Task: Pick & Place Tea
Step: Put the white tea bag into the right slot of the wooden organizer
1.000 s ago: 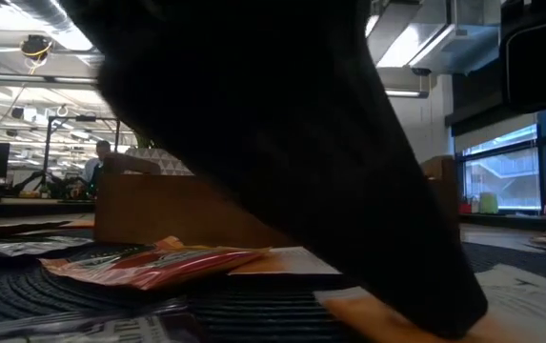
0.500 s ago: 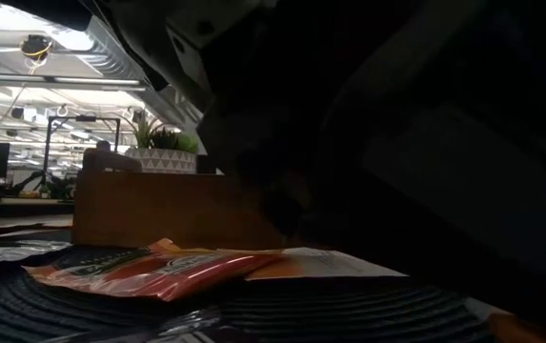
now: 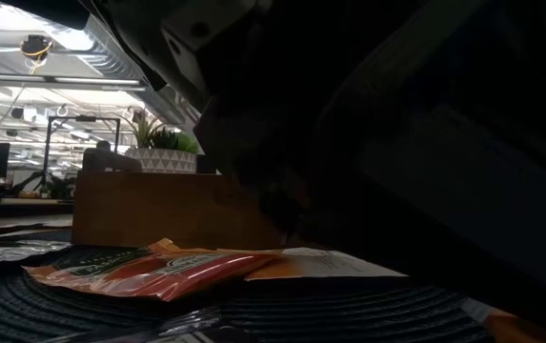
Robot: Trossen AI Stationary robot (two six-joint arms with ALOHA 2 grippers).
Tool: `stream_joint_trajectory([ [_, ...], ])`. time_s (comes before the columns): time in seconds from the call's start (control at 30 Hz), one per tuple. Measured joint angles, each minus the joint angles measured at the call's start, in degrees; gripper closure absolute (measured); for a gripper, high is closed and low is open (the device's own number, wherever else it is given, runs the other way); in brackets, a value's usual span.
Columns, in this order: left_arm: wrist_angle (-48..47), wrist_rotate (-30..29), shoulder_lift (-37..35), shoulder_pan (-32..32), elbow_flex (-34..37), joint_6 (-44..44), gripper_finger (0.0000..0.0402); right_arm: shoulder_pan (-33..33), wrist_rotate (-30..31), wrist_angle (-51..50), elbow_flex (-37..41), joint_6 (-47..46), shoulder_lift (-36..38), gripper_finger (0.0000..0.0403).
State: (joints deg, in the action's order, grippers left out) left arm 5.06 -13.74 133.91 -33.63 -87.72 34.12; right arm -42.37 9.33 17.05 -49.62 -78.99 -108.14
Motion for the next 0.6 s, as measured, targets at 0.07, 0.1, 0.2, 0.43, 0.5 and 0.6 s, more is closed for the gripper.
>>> stream_joint_trajectory([
  [0.07,0.0,0.2,0.0,0.0,0.02,-0.65,0.04,0.0,-0.01,-0.01,0.01,1.22,0.0,0.0219],
  [0.1,-0.01,0.2,0.0,0.0,0.02,-0.8,0.0399,0.0,0.01,0.03,-0.01,1.32,0.0,0.022],
  [0.2,-0.01,0.22,0.0,0.0,0.02,-0.82,0.0399,0.0,0.0,0.1,0.01,1.26,0.0,0.0221],
  [0.43,0.26,0.59,0.0,0.02,0.11,-2.5,0.0399,-0.02,-0.07,0.21,0.0,1.32,0.0,0.022],
  [0.5,0.31,0.77,-0.01,0.02,0.13,-2.87,0.04,-0.02,-0.08,0.26,-0.01,1.34,0.0,0.0219],
  [0.6,0.31,0.79,-0.02,0.02,0.13,-2.89,0.0399,-0.04,-0.46,0.73,-0.01,1.48,0.0,0.0216],
])
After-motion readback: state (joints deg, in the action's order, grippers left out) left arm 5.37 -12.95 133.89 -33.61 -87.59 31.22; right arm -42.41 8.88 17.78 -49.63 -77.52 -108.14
